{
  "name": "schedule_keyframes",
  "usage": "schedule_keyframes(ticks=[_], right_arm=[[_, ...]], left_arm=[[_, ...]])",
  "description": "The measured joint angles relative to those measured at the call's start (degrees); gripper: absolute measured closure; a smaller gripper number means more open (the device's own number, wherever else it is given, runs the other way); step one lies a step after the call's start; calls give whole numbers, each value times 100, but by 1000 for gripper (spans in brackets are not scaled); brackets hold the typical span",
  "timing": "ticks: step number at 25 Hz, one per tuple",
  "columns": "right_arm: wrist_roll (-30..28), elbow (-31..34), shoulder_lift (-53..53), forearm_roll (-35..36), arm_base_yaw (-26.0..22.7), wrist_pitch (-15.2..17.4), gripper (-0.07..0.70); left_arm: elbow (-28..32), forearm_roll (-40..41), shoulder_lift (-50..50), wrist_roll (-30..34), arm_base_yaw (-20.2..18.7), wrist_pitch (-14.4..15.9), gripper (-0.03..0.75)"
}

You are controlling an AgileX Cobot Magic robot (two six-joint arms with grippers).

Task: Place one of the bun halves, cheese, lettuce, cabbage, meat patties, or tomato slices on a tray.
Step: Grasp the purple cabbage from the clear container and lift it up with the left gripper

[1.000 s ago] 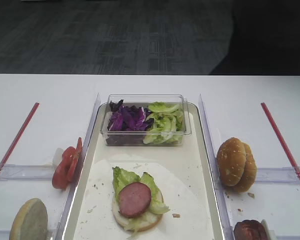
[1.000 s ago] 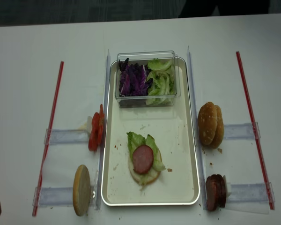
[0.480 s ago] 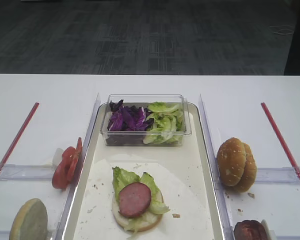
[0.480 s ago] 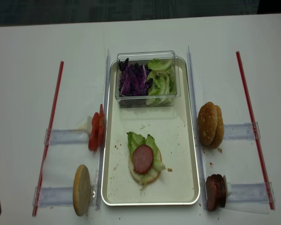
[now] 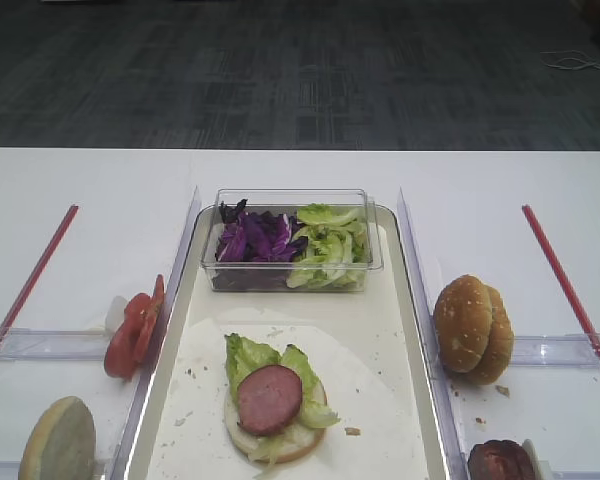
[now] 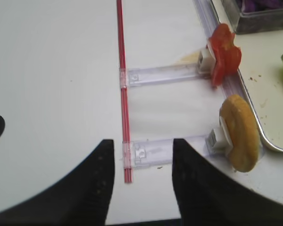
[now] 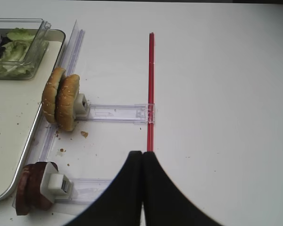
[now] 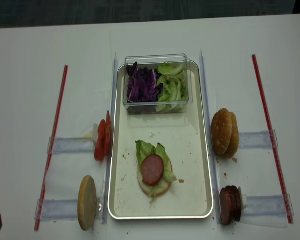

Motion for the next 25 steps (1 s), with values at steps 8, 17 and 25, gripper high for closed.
schedule_keyframes(ticks=[8,17,25], right_arm=[[0,0,0,0,0,0,624],[0,0,0,0,0,0,624],[0,0,0,0,0,0,624]], left_arm=[[-542,-490,1671,0,0,12,410],[-1793,-690,3884,0,0,24,410],[-3138,-690,5919,0,0,232,409]])
